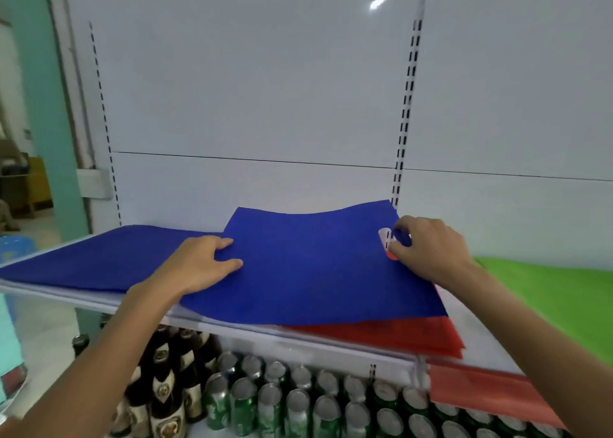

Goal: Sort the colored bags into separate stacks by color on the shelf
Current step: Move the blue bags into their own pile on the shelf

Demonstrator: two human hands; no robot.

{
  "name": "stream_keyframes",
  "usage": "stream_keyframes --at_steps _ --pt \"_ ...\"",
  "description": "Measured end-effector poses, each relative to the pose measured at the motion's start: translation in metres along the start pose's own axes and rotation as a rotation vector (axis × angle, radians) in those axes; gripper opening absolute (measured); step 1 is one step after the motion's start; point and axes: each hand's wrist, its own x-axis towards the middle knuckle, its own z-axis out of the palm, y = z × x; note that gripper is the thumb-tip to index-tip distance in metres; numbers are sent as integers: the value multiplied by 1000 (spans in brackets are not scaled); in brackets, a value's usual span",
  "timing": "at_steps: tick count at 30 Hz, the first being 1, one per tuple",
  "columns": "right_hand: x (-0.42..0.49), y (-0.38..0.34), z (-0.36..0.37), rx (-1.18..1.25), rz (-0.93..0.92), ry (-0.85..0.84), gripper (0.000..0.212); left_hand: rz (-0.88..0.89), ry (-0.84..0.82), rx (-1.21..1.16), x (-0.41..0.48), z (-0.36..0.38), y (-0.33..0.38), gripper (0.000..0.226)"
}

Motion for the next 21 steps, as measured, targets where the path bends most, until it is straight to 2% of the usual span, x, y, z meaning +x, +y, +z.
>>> stream_keyframes --at_steps 8,12,21 --pt "27 -123 63 6 41 7 31 18 -66 38 63 -51 -128 53" --pt "43 -189 93 19 50 28 31 18 -38 48 88 -81 -185 52" --pt "54 -280 134 0 69 -92 30 -78 -133 60 114 -109 -276 55"
